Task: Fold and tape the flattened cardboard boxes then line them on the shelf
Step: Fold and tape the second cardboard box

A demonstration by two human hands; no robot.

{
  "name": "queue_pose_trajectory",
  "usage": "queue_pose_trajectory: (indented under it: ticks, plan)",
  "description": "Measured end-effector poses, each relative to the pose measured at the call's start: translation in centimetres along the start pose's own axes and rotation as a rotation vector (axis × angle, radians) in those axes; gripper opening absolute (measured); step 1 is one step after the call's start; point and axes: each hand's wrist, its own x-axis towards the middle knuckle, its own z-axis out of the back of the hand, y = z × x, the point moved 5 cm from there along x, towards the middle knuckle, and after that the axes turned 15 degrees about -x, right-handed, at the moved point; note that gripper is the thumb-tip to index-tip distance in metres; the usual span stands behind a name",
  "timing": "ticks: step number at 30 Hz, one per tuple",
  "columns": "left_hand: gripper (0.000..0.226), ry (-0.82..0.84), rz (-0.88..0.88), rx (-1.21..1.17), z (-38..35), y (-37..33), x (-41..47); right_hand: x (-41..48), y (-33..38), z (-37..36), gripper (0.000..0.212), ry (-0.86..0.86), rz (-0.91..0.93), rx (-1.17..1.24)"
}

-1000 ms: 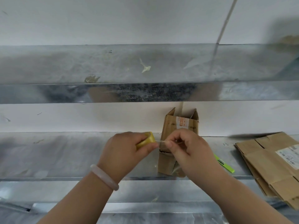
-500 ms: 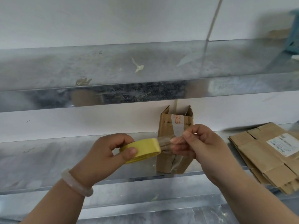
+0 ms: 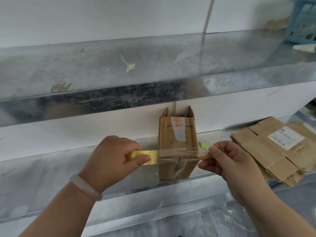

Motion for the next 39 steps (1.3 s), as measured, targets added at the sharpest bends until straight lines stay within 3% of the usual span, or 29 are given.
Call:
queue_pose_trajectory:
  ticks: [8,16,22,30,34,37,39]
  plan:
    - [0.059,-0.075,0.011,0.242,-1.3,0.4,1.3,1.2,-1.7,0.7,0.014,-0.017,-0.058,-0.119]
    - [0.062,-0.051,0.036,0.198,-4.3,2.2,1.6,2.3,-4.0,0.5,0.015,0.063,-0.220,-0.048]
    - [0.063,-0.057,0.014,0.199,-4.8,2.8,1.8,3.4,-5.4,0.2,0.016,0.090,-0.217,-0.096]
    - [0.064,-0.053,-0.030,0.189,-5.8,3.0,2.4,4.3,-8.8,-2.4,0.018,0.137,-0.304,0.312]
    - [0.062,-0.059,-0.019,0.154,-5.8,3.2,2.4,4.9,-11.0,-2.5,0.023,0.065,-0.361,0.278]
    - [0.061,-0.059,-0.009,0.149,-5.7,3.3,2.5,4.8,-10.7,-0.4,0.025,-0.162,-0.122,-0.200]
    - [0.061,-0.053,-0.002,0.155,-5.7,3.4,2.5,3.8,-7.7,0.2,0.022,-0.315,0.281,-0.437]
